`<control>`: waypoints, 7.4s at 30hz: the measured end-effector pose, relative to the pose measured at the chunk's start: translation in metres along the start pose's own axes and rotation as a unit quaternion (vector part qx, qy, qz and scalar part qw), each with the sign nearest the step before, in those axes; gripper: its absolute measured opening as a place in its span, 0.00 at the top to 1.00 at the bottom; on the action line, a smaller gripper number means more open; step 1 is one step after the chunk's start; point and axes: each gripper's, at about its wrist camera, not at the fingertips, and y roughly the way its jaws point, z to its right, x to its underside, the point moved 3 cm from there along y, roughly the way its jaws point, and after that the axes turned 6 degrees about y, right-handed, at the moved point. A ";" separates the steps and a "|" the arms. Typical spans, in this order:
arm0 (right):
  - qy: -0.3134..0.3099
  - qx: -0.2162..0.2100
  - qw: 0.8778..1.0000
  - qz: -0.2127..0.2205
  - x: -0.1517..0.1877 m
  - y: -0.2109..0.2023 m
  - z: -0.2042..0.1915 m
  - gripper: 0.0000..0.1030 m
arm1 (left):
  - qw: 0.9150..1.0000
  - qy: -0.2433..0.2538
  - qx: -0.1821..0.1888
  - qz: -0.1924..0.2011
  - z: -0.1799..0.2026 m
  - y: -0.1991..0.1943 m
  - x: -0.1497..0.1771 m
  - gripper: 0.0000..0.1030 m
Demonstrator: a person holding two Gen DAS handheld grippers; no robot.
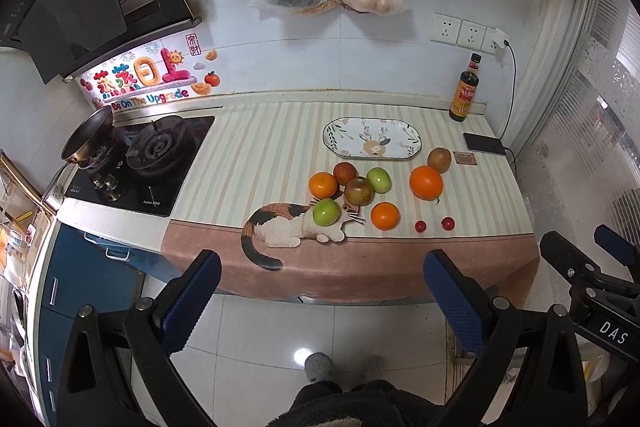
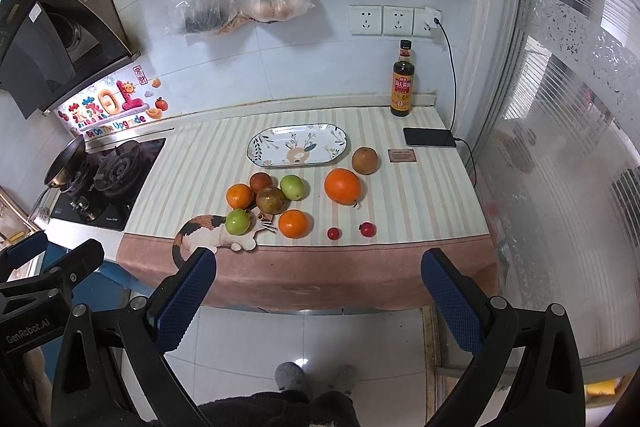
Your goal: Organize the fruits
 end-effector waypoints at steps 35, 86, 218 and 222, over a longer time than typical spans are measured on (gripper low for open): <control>-0.002 0.002 1.000 -0.001 -0.001 0.000 -0.005 0.00 | 1.000 -0.002 -0.001 -0.001 -0.011 -0.002 0.002 0.00; 0.113 -0.012 0.984 -0.139 -0.067 0.319 0.033 0.00 | 0.979 -0.020 -0.038 -0.197 -0.040 0.318 -0.059 0.00; 0.042 0.026 0.983 -0.174 -0.184 0.402 -0.014 0.05 | 0.985 0.032 0.068 -0.152 0.010 0.368 -0.200 0.14; 0.043 0.021 0.986 -0.162 -0.180 0.376 -0.019 0.05 | 0.986 0.034 0.073 -0.144 0.007 0.348 -0.194 0.14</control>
